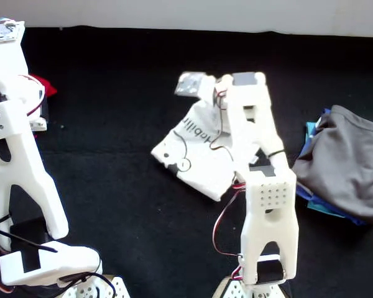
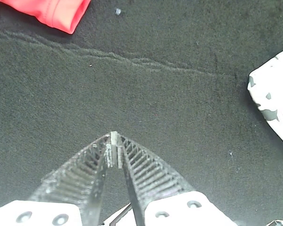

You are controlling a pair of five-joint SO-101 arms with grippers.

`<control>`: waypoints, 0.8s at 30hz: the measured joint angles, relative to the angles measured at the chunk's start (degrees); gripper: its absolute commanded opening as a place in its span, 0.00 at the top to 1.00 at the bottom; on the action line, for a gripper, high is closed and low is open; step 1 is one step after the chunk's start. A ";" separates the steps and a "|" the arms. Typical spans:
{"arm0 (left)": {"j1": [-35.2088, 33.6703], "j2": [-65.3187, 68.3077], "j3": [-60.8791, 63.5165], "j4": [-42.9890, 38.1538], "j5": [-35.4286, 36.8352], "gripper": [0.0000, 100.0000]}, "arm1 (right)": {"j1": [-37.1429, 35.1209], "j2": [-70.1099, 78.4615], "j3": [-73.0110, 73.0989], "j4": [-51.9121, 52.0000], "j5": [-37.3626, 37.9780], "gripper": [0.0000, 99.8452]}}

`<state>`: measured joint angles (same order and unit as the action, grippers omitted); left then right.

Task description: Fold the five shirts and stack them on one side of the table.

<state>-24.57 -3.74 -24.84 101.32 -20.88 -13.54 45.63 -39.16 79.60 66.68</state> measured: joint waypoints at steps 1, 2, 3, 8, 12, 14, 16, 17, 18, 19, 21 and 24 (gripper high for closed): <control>0.00 0.00 0.00 0.00 0.00 0.99 | -0.18 0.53 0.00 -0.26 0.53 0.97; 0.00 0.00 0.00 0.00 0.00 0.99 | -0.26 0.70 0.00 -0.44 0.79 0.93; 0.00 0.00 0.00 0.00 0.00 0.99 | -0.26 0.70 0.00 -0.44 0.97 0.89; 0.00 0.00 0.00 0.00 0.00 0.99 | -0.44 0.70 -1.93 -0.44 -6.68 0.76; 0.00 0.00 0.00 0.00 0.00 0.99 | -0.44 -0.97 -8.44 0.09 -23.56 0.76; 0.00 0.00 0.00 0.00 0.00 0.99 | -0.44 -1.85 -11.25 2.73 -32.09 0.75; 0.00 0.00 0.00 0.00 0.00 0.99 | -0.44 -2.11 -13.63 5.89 -42.02 0.75; 0.00 0.00 0.00 0.00 0.00 0.99 | -0.44 -2.11 -14.51 7.38 -47.65 0.75; 0.00 0.00 0.00 0.00 0.00 0.99 | -0.44 -2.11 -15.21 8.97 -53.10 0.75; 0.00 0.00 0.00 0.00 0.00 0.99 | -0.44 -2.11 -15.82 10.90 -58.64 0.75; 0.00 0.00 0.00 0.00 0.00 0.99 | -0.70 -2.11 -16.53 15.38 -68.13 0.75; 0.00 0.00 0.00 0.00 0.00 0.99 | -2.55 -2.81 -16.62 19.69 -78.68 0.74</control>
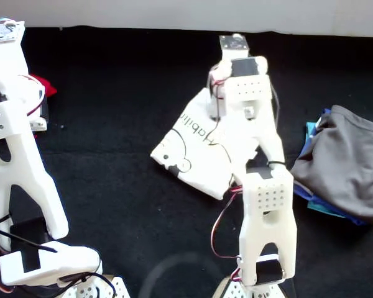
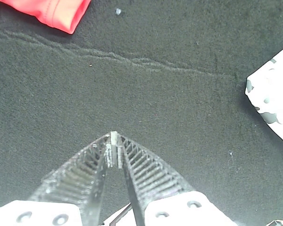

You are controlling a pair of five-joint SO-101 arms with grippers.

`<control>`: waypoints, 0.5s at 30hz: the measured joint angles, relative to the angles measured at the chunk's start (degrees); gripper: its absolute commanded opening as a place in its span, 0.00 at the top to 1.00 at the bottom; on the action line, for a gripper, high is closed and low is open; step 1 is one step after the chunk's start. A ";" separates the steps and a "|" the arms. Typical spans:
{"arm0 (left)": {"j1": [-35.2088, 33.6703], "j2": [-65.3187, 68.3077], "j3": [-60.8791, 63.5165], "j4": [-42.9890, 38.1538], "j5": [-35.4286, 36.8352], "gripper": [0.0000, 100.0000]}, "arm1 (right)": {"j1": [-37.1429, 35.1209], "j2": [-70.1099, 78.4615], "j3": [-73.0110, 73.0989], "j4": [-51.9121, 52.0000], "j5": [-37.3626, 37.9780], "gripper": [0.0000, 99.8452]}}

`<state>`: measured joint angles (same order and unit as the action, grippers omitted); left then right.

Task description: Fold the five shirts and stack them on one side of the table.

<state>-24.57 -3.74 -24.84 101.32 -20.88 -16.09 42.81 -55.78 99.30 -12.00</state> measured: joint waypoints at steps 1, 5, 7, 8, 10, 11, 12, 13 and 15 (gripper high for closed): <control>0.00 0.00 0.00 0.00 0.00 0.99 | -0.35 -0.70 0.00 0.44 -3.69 0.70; 0.00 0.00 0.00 0.00 0.00 0.99 | -1.14 -5.10 3.78 1.14 -12.92 0.52; 0.00 0.00 0.00 0.00 0.00 0.99 | -2.11 -6.59 6.68 1.14 -17.85 0.48; 0.00 0.00 0.00 0.00 0.00 0.99 | -2.37 -7.12 7.91 1.14 -20.31 0.48; 0.00 0.26 0.00 0.00 0.00 0.99 | -2.37 -7.47 9.93 1.14 -24.97 0.48; 0.00 0.70 0.00 0.00 0.00 0.99 | -2.29 -7.47 10.81 1.14 -27.08 0.48; 0.00 1.14 0.00 0.00 0.00 0.99 | -2.20 -7.47 11.60 1.14 -29.01 0.48; 0.00 1.58 0.00 0.00 0.00 0.99 | -2.20 -7.47 12.22 1.14 -30.59 0.48; 0.00 2.02 0.00 0.00 0.00 0.99 | -2.20 -6.51 12.48 1.14 -33.05 0.48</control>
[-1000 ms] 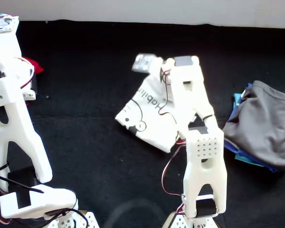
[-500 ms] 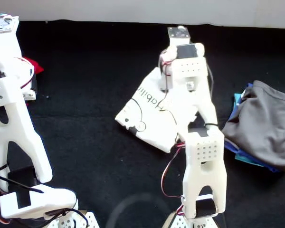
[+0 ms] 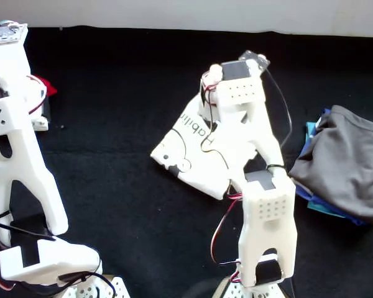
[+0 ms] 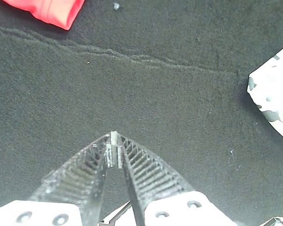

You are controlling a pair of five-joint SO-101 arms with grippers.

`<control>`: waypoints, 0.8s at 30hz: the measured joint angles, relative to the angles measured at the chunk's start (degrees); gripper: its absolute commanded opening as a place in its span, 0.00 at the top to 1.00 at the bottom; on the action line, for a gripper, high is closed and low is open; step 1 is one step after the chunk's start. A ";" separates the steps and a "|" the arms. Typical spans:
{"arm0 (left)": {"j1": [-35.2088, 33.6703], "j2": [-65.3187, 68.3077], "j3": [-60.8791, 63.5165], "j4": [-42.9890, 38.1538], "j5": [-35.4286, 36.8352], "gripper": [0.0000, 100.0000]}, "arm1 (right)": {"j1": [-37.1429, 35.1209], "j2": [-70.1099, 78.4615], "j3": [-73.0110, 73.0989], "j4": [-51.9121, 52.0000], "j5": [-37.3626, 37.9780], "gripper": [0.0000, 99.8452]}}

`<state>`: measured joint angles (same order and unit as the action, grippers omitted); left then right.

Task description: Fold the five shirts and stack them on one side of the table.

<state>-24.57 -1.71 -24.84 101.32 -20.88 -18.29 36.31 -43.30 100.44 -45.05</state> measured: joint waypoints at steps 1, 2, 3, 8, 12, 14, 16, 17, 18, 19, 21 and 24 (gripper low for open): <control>0.00 0.09 0.00 0.00 0.00 0.99 | -0.09 1.23 0.00 -0.26 -0.70 0.48; 0.00 0.09 0.00 0.00 0.00 0.99 | -0.26 2.81 0.00 -0.88 -1.32 0.48; 0.00 0.18 0.00 0.00 0.00 0.99 | -0.26 4.57 0.00 -1.76 -1.58 0.48; 0.00 0.18 0.00 0.00 0.00 0.99 | 0.00 13.89 0.09 -8.97 -1.93 0.48; 0.00 0.18 0.00 0.00 0.00 0.99 | 0.00 18.37 -0.35 -11.25 -2.11 0.48; 0.00 0.18 0.00 0.00 0.00 0.99 | 0.00 20.04 -0.88 -11.25 -2.11 0.51; 0.00 0.18 0.00 0.00 0.00 0.99 | 0.09 20.57 -0.88 -11.25 -2.11 0.59; 0.00 0.18 0.00 0.00 0.00 0.99 | 0.09 20.57 -0.88 -11.08 -2.11 0.64; 0.00 0.18 0.00 0.00 0.00 0.99 | 0.09 20.57 -0.88 -10.90 -2.11 0.70; 0.00 0.18 0.00 0.00 0.00 0.99 | 0.09 20.57 -0.88 -10.73 -2.11 0.76; 0.00 0.18 0.00 0.00 0.00 0.99 | 0.26 20.57 -0.97 -10.64 -2.11 0.90; 0.00 0.18 0.00 0.00 0.00 0.99 | 1.14 20.57 -0.88 -10.46 -1.93 0.98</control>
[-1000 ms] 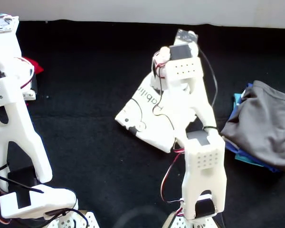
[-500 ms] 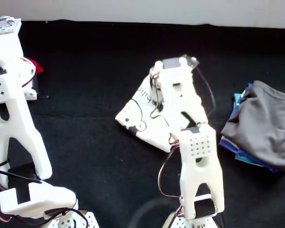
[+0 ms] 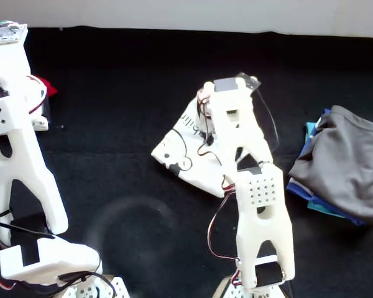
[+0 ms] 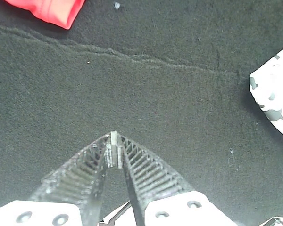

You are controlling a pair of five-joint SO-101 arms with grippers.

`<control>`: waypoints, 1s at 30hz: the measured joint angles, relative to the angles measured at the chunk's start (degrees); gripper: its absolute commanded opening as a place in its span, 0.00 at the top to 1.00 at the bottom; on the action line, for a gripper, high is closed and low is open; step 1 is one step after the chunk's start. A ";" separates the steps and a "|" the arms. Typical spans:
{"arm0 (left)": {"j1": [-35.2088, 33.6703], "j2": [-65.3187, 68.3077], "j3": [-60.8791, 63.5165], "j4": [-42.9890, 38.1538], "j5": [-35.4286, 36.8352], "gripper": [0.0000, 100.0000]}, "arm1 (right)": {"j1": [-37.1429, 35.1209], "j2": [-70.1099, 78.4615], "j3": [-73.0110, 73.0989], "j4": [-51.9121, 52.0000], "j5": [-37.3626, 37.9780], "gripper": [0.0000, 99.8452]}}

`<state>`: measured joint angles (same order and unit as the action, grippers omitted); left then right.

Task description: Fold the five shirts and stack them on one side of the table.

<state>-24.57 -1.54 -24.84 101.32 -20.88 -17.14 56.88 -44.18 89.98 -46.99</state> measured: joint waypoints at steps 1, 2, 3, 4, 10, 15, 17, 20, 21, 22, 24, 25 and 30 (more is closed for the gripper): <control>0.00 0.00 0.00 -0.18 0.00 0.99 | 0.26 0.00 0.00 0.18 0.97 0.97; 0.00 0.00 0.00 -0.35 0.00 0.99 | 0.62 0.00 0.00 0.53 2.02 0.98; 0.00 0.00 0.00 -0.44 0.00 0.99 | 0.97 0.00 0.00 0.88 2.73 0.99; 0.00 0.00 0.00 -0.53 0.00 0.99 | 1.49 0.00 0.00 1.58 3.16 0.99; 0.00 0.00 0.00 -0.70 0.00 0.99 | 2.46 1.76 -9.85 9.32 8.79 0.99; 0.00 0.00 0.00 -0.70 0.00 0.99 | 4.22 1.49 -19.16 10.37 18.64 0.99; 0.00 0.00 0.00 -0.70 0.00 0.99 | 5.36 -1.58 -19.43 10.37 23.03 0.99; 0.00 0.00 0.00 -0.70 -1.67 0.99 | 7.30 -8.79 -17.58 10.37 28.48 0.99; 0.00 0.00 0.00 -0.70 -2.37 0.99 | 8.00 -11.43 -16.09 10.37 30.07 0.99; 0.00 0.00 0.00 -0.70 -2.90 0.99 | 8.97 -14.15 -14.59 10.37 31.38 0.99; 0.00 0.00 0.00 -0.70 -3.34 0.99 | 11.34 -19.60 -11.25 10.37 34.20 0.99; 0.00 0.00 0.00 -0.70 -3.34 0.99 | 12.84 -22.33 -9.49 10.37 35.34 0.99; 0.00 0.00 0.00 -0.70 -3.34 0.99 | 20.22 -36.22 0.00 10.46 40.97 0.99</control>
<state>-24.57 -1.54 -24.84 100.62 -24.22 3.08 20.66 -44.18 100.44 -6.02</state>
